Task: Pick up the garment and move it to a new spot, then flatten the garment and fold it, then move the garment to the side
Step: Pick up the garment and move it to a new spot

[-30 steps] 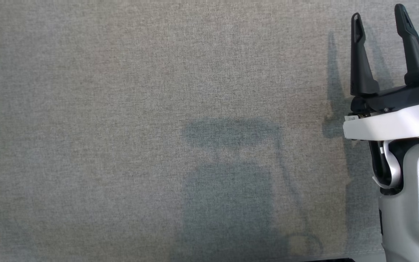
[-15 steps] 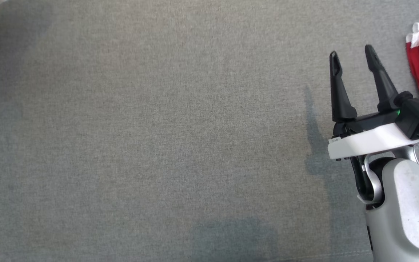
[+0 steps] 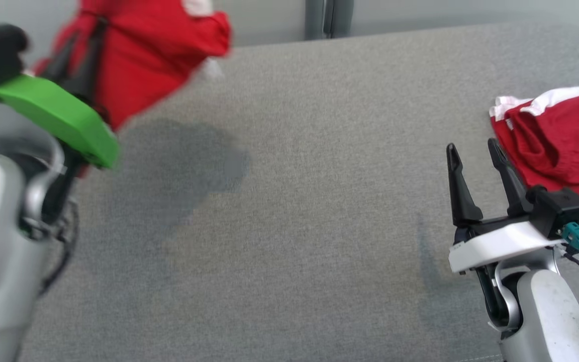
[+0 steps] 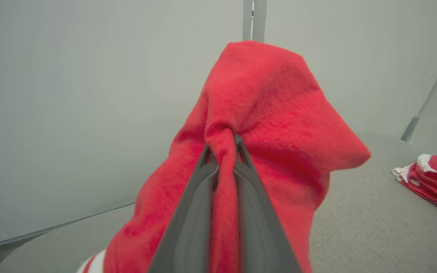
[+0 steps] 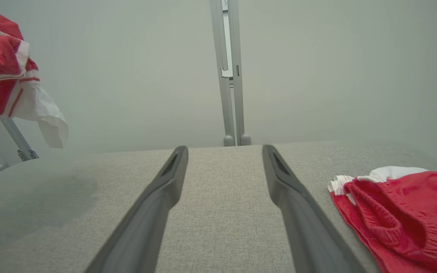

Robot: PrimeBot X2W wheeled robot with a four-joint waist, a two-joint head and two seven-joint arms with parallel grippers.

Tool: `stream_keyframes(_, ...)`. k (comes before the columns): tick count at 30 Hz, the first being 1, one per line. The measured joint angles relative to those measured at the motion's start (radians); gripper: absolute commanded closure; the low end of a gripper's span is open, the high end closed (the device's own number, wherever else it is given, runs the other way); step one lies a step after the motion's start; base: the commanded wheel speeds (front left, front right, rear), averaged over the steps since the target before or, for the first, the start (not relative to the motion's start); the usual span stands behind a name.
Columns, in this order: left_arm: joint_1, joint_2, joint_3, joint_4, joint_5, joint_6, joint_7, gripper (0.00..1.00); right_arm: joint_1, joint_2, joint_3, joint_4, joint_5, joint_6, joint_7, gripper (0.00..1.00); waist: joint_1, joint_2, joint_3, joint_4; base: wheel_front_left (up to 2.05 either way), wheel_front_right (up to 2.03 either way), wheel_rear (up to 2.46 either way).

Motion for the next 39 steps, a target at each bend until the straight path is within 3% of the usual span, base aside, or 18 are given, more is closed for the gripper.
stream_keyframes(4,0.081,-0.063,-0.073,-0.089,-0.003,0.018,0.012,1.00,0.024,0.000,-0.006,0.007,0.008,0.000,-0.002,0.00,0.0000,0.0000,-0.054,-0.011,0.00,0.00,0.00)
stream_keyframes(8,0.150,-0.141,-0.174,-0.078,0.037,0.018,-0.024,1.00,0.035,0.000,-0.004,0.011,0.015,0.000,-0.005,0.00,0.0000,0.0000,-0.082,-0.033,0.00,0.00,0.00)
stream_keyframes(18,0.184,-0.293,-0.287,0.177,0.070,-0.009,-0.137,1.00,0.031,0.000,0.004,0.016,0.018,0.000,-0.009,0.00,0.0000,0.0000,-0.049,-0.078,0.00,0.00,0.00)
stream_keyframes(31,0.105,-0.367,-0.252,0.557,0.044,-0.018,-0.266,1.00,-0.003,0.000,0.024,0.047,0.024,0.000,-0.024,0.00,0.0001,0.0000,0.012,-0.124,0.00,0.00,0.00)
stream_keyframes(33,0.100,-0.374,-0.250,0.576,0.039,-0.022,-0.277,0.61,-0.004,0.000,0.024,0.051,0.024,0.000,-0.024,0.00,0.0001,0.0000,0.013,-0.124,0.00,0.00,0.00)
stream_keyframes(35,0.090,-0.391,-0.245,0.632,0.037,-0.022,-0.325,0.00,-0.005,0.000,0.026,0.065,0.024,0.000,-0.027,0.00,0.0001,0.0000,0.009,-0.121,0.00,0.00,0.00)
stream_keyframes(39,0.080,-0.403,-0.245,0.687,0.038,-0.022,-0.389,0.00,-0.005,0.000,0.027,0.077,0.023,0.000,-0.027,0.00,0.0001,0.0000,-0.007,-0.112,0.00,0.00,0.00)
